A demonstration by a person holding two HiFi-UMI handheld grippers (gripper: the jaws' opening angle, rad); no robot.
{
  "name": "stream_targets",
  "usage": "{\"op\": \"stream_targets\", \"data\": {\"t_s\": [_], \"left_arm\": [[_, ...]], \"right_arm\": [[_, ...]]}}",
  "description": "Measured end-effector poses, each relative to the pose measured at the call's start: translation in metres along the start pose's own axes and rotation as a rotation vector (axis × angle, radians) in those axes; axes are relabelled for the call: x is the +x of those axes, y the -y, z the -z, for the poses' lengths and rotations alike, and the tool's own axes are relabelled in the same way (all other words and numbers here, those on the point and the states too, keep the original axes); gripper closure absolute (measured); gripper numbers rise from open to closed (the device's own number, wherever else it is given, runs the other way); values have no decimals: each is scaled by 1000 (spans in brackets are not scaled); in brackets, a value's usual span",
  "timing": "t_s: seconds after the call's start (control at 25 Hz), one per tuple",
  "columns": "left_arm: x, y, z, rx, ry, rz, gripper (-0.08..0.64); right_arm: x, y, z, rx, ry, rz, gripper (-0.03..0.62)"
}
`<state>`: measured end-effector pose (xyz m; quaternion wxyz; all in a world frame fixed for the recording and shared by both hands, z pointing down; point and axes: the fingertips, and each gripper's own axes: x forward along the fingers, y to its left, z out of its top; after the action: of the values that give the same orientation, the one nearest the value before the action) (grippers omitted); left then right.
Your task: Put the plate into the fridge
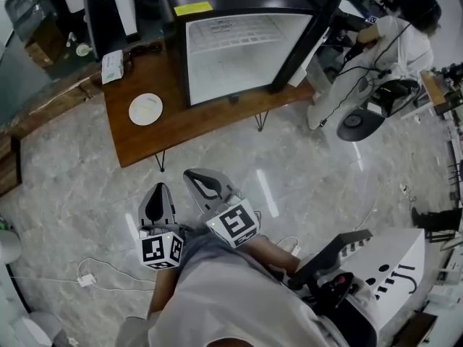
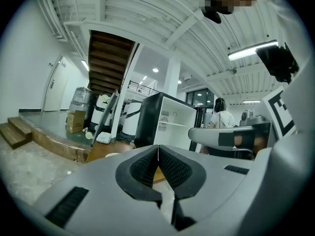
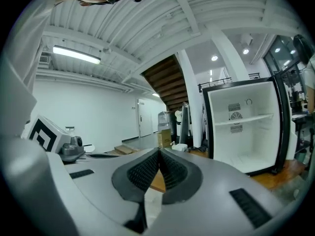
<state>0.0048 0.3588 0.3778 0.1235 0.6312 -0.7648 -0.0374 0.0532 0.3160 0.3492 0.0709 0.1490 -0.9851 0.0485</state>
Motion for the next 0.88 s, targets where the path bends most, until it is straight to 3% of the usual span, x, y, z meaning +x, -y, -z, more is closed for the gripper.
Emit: {"op": "stream_targets", "data": {"t_s": [0.28, 0.6, 0.88], "left_arm": [[26, 0, 6, 1, 32, 28, 540], [47, -8, 19, 8, -25, -6, 540], [83, -58, 26, -27, -55, -7, 540]], "right_arm": [[11, 21, 10, 37, 35, -16, 575], [29, 51, 22, 63, 12, -13, 575], [90, 57, 37, 76, -69, -12, 574]]}}
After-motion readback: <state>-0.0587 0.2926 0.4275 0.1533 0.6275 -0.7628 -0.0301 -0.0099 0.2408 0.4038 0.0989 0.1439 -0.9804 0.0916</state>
